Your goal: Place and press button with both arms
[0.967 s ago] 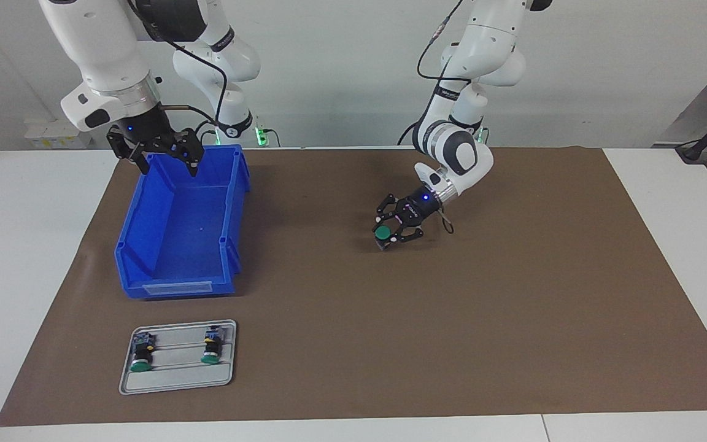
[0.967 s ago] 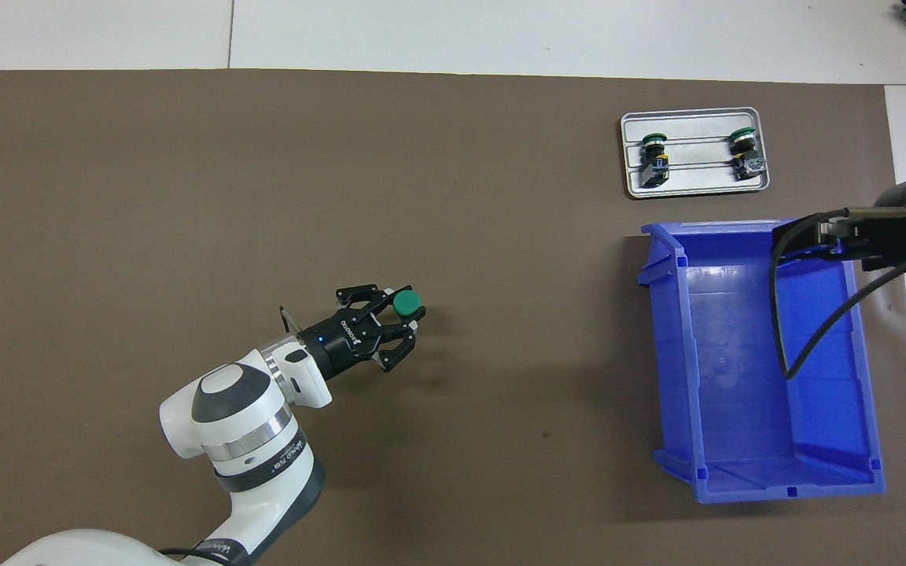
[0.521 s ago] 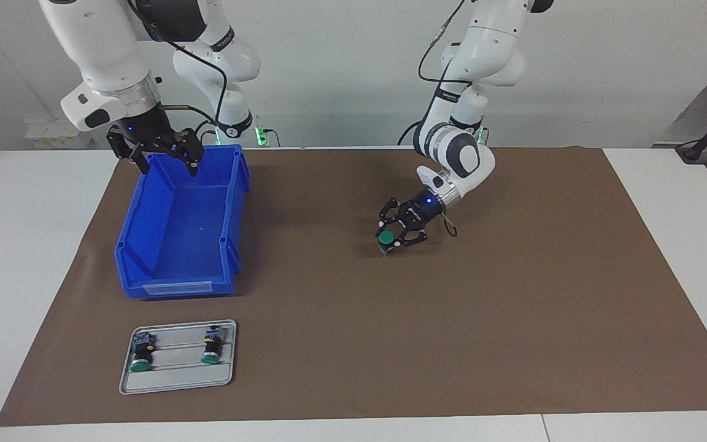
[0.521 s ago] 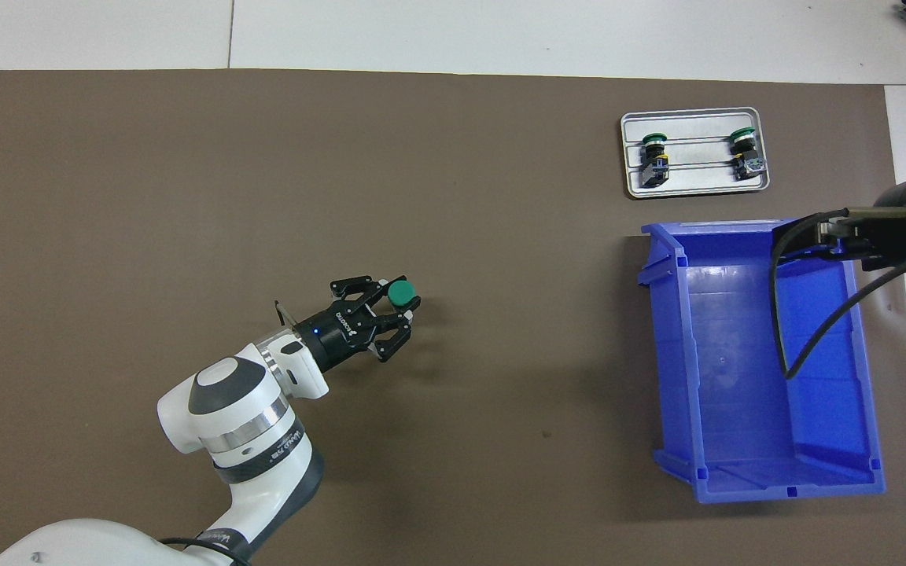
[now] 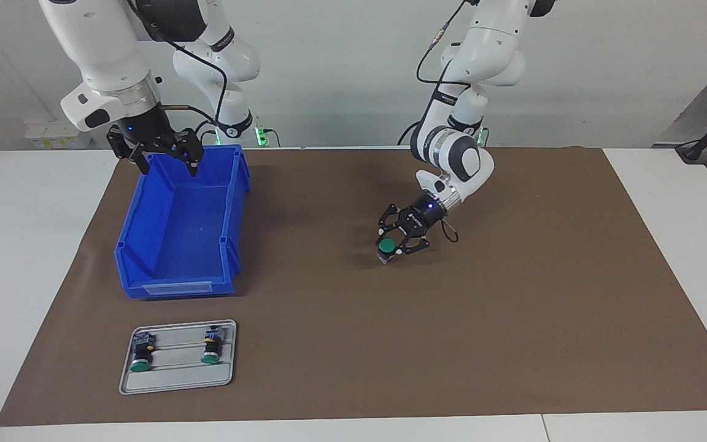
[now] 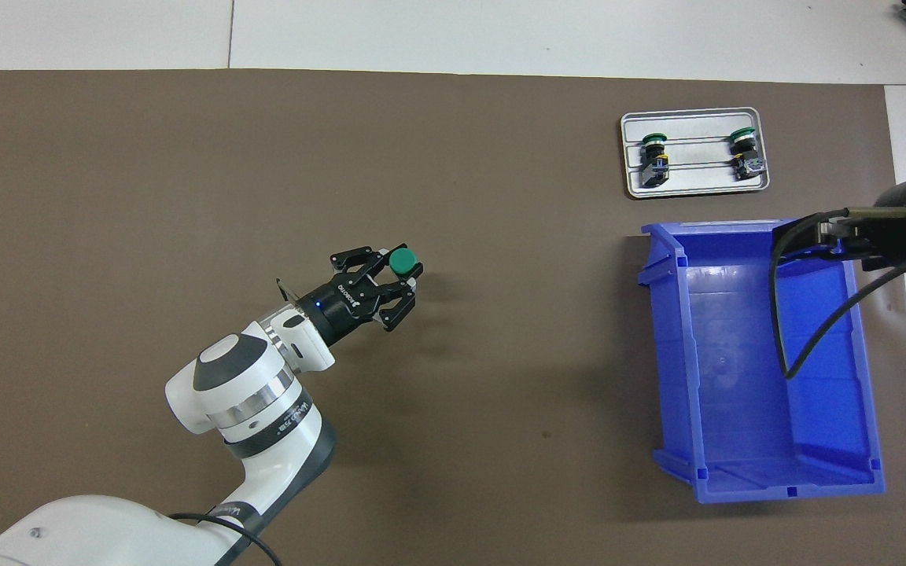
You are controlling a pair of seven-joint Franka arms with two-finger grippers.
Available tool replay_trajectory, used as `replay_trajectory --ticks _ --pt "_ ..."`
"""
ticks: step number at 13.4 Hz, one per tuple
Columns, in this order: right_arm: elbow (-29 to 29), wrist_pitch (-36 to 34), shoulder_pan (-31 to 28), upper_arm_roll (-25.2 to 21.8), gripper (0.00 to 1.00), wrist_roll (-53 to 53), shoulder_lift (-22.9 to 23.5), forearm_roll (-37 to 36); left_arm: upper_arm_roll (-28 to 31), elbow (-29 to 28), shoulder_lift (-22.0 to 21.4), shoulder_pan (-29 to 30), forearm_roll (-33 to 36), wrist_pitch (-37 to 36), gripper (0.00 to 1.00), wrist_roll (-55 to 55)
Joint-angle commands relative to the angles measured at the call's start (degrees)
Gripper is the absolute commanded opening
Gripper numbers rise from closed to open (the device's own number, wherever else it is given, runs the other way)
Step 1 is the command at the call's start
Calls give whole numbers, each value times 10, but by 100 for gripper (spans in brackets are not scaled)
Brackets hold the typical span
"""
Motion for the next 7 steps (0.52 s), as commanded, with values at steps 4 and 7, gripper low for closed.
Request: replay_trajectory --ticks 4,7 --pt "-12 1 -11 5 100 -15 -11 12 0 12 29 -8 -14 17 0 16" --pt "-12 1 -11 5 100 -15 -12 12 1 -13 27 -16 -14 14 0 29"
